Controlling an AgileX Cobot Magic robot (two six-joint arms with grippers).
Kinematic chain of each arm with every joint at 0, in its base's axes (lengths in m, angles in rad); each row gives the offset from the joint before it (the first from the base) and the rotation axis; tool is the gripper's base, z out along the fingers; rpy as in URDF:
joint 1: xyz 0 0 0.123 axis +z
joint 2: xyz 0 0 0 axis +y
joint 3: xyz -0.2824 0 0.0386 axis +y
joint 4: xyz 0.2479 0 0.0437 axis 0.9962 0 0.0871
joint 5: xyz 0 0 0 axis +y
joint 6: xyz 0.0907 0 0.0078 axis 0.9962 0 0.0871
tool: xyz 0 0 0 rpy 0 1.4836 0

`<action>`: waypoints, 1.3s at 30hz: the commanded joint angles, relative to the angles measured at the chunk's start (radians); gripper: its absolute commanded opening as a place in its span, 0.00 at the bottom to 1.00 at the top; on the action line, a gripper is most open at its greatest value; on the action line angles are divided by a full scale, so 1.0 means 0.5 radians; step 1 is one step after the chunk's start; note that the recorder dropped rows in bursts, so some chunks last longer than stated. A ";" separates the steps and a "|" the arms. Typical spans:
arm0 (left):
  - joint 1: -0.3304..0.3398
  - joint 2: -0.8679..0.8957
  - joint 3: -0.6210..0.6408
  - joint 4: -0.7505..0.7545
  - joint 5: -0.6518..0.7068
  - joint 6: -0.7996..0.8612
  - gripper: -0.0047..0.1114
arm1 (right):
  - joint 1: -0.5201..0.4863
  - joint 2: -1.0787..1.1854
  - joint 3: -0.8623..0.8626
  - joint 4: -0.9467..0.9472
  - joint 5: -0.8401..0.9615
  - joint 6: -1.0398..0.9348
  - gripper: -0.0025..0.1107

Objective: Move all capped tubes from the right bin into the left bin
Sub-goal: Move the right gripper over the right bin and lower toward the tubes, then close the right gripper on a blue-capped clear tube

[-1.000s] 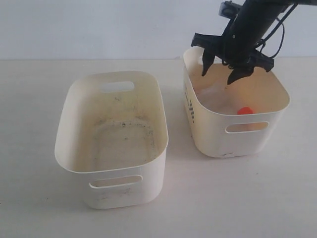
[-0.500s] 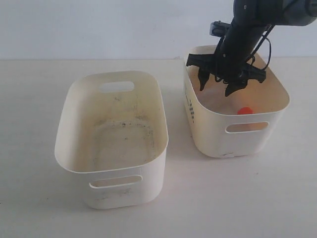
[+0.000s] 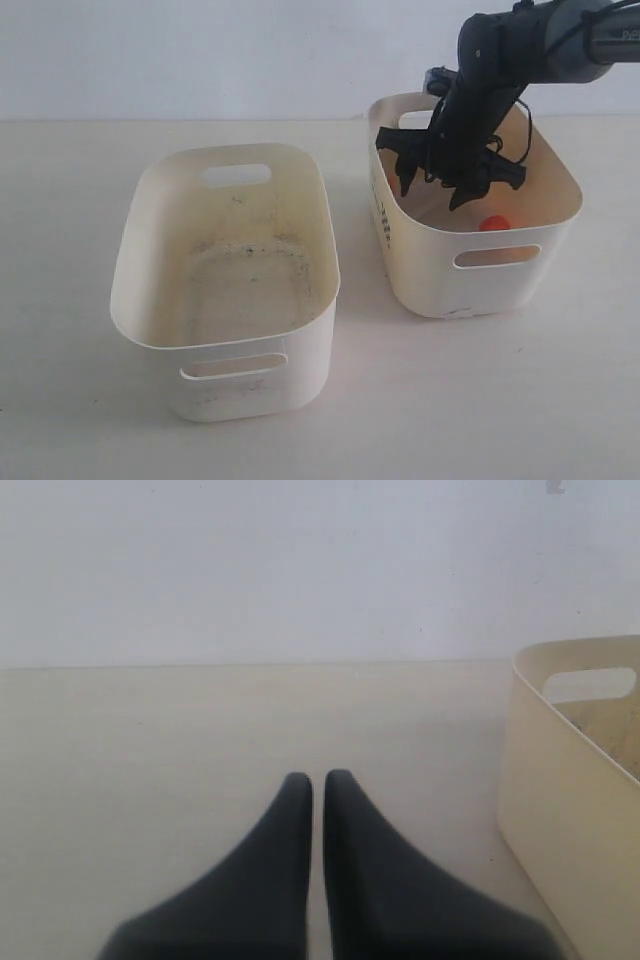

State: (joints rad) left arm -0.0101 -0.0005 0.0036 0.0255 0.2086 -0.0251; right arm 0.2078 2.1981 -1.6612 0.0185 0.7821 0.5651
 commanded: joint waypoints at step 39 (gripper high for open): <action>0.001 0.001 -0.007 -0.013 -0.012 -0.019 0.08 | 0.003 -0.062 -0.004 -0.158 0.241 -0.033 0.85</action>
State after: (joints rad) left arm -0.0101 -0.0005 0.0036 0.0255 0.2086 -0.0251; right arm 0.2102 2.1509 -1.6650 -0.0474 0.8865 0.5508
